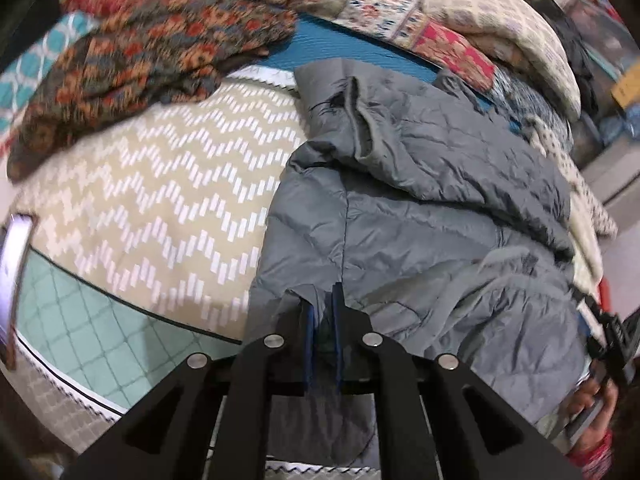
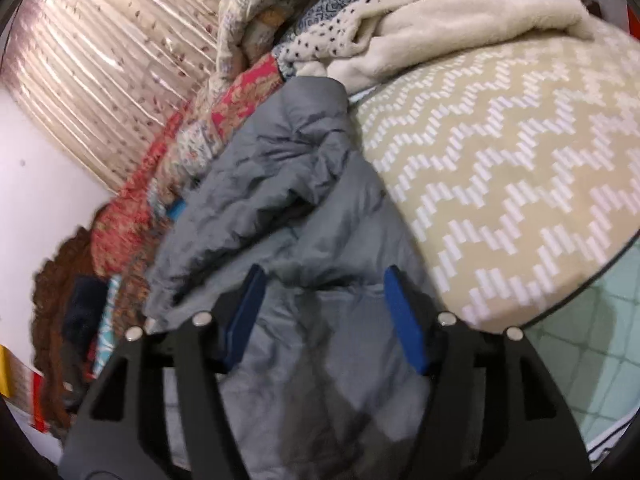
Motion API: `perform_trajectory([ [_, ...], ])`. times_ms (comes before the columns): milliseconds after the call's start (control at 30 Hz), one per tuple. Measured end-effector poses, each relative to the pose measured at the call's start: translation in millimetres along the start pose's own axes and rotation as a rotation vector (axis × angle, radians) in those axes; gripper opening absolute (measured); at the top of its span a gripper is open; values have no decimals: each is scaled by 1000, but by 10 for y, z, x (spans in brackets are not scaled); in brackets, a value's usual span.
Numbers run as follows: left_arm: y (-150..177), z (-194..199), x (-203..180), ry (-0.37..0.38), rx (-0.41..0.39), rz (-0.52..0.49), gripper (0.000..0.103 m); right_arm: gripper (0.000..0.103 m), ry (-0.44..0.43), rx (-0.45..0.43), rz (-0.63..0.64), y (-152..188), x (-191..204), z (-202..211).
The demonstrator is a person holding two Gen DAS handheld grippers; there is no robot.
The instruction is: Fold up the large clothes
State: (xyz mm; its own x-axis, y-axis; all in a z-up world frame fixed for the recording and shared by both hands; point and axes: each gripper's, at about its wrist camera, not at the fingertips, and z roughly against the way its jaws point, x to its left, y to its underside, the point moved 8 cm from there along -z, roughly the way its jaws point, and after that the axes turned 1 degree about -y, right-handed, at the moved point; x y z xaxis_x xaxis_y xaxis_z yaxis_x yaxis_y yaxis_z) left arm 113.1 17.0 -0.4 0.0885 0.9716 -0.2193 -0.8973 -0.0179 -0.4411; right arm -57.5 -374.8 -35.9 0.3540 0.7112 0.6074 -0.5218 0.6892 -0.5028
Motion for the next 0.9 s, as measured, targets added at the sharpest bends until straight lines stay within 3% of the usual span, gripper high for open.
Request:
perform_trajectory([
  [67, -5, 77, 16, 12, 0, -11, 24, 60, 37, 4, 6, 40, -94, 21],
  [200, -124, 271, 192, 146, -5, 102, 24, 57, 159, 39, 113, 137, -175, -53],
  [233, -144, 295, 249, 142, -12, 124, 24, 57, 182, 41, 134, 147, -162, -61],
  [333, -216, 473, 588, -1, -90, 174, 22, 57, 249, 45, 185, 172, -131, -93],
  [400, -204, 564, 733, 8, -101, 215, 22, 57, 265, 37, 189, 171, -134, -89],
  [500, -62, 605, 743, -9, -85, 175, 18, 58, 246, -24, 120, 133, -117, 100],
  [567, 91, 540, 650, 4, -53, 132, 7, 59, 163, -73, 75, 141, -53, 297],
  [633, 241, 428, 564, 31, -12, 110, 0, 73, 103, -87, 46, 221, -22, 420],
  [733, 506, 135, 390, 85, 92, 85, 0, 76, 47, -37, 14, 401, -38, 433],
  [800, 660, -46, 312, 121, 169, 93, 0, 76, 73, 5, 25, 513, -101, 383],
  [900, 742, -159, 277, 127, 175, 112, 0, 76, 88, 11, 25, 552, -121, 335],
])
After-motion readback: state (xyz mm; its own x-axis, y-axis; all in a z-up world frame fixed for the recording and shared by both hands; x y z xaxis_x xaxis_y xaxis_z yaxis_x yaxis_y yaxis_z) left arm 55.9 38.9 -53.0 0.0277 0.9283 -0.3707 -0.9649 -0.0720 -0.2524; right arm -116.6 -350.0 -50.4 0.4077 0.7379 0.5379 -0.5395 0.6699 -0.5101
